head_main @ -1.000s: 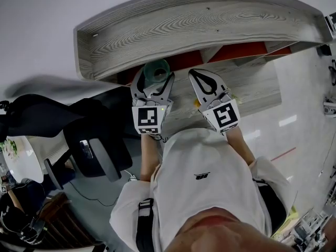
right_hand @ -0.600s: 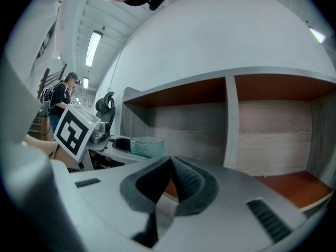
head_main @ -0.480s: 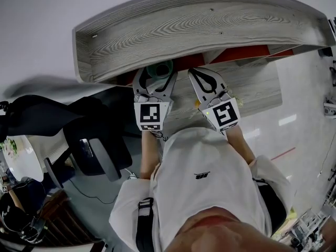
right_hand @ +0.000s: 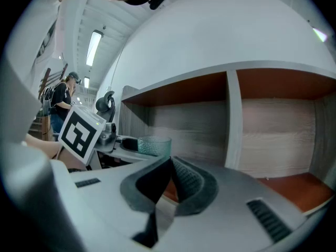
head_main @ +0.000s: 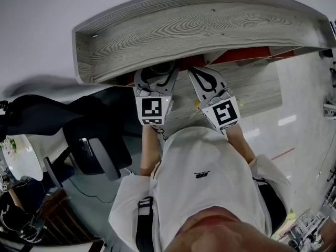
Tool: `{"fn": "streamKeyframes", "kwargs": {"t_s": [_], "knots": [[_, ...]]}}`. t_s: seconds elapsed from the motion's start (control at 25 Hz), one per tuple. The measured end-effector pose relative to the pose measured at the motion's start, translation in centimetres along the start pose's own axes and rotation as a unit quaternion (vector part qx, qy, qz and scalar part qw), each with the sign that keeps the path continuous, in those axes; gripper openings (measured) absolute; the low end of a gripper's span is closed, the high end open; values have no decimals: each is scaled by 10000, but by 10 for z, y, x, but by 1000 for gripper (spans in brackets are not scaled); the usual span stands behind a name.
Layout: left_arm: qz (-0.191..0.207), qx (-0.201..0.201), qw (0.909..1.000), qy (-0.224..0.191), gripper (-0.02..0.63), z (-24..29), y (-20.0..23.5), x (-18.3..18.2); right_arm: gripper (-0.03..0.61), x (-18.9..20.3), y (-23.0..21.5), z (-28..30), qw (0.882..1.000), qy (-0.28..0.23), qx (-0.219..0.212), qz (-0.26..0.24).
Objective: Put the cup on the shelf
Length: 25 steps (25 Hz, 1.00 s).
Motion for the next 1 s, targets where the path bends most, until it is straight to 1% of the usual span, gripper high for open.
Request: {"fn": "streamKeyframes", "kwargs": {"t_s": [0.2, 0.64, 0.76, 1.0], "knots": [[-15, -21, 10000, -62, 368, 3, 3, -1, 28, -4, 5, -1, 10000, -25, -30, -54], [-81, -15, 10000, 44, 368, 8, 5, 2, 28, -4, 11, -5, 10000, -66, -23, -12], [-15, -29, 9999, 133, 368, 11, 2, 1, 28, -7, 11, -10, 9999, -85, -21, -64], [56, -34, 9998, 176, 368, 12, 2, 4, 28, -8, 14, -13, 9999, -141, -13, -97]]}}
Point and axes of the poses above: the fingertips, and each gripper's own axes: z forward along the fingers, y to its left, x out of its underside, the point moved 6 cm from there along -z, backward along the fingers, and after that the axes turned 10 degrees about z, right-handed, at the moved point
